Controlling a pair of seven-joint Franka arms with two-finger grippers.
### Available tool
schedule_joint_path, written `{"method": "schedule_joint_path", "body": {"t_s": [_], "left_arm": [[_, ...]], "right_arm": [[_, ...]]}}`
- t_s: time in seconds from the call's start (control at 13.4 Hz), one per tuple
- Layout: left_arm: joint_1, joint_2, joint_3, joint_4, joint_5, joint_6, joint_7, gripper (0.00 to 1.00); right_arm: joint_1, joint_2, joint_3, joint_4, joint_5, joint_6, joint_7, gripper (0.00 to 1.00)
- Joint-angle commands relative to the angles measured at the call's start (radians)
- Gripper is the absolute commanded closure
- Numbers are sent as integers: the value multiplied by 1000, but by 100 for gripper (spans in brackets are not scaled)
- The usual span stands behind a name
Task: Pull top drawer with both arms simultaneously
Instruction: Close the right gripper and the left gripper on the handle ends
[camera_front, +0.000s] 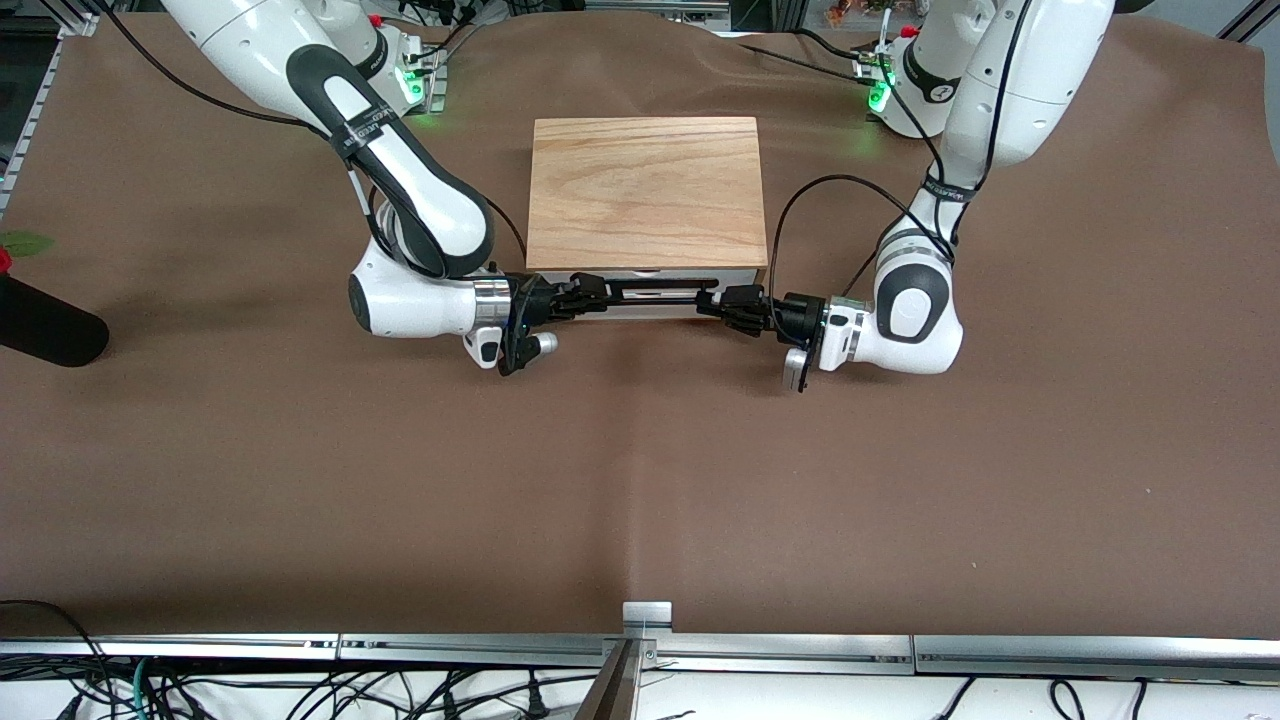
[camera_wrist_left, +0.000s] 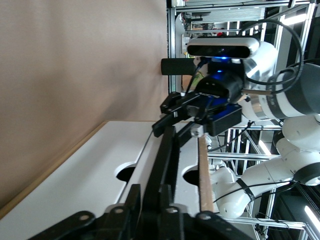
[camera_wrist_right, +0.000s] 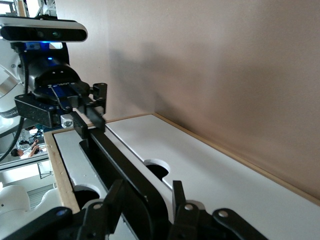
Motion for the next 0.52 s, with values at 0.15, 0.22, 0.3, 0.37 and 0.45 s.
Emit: {"method": "schedule_joint_path", "body": {"t_s": [0.15, 0.22, 0.3, 0.37, 0.45], "left_arm": [[-12, -21, 0, -26, -34, 25, 39, 96], [-12, -22, 0, -26, -34, 25, 39, 95], [-12, -21, 0, -25, -34, 25, 39, 95], [-12, -21, 0, -25, -34, 25, 39, 94], [-12, -21, 0, -25, -34, 26, 39, 94]], "right_arm": [[-7, 19, 15, 11, 11, 13, -32, 73], [-7, 19, 15, 9, 13, 13, -43, 81], [-7, 19, 15, 9, 16, 12, -49, 88], [-8, 23, 15, 9, 33, 10, -51, 98], [-8, 26, 15, 9, 40, 8, -52, 100]]}}
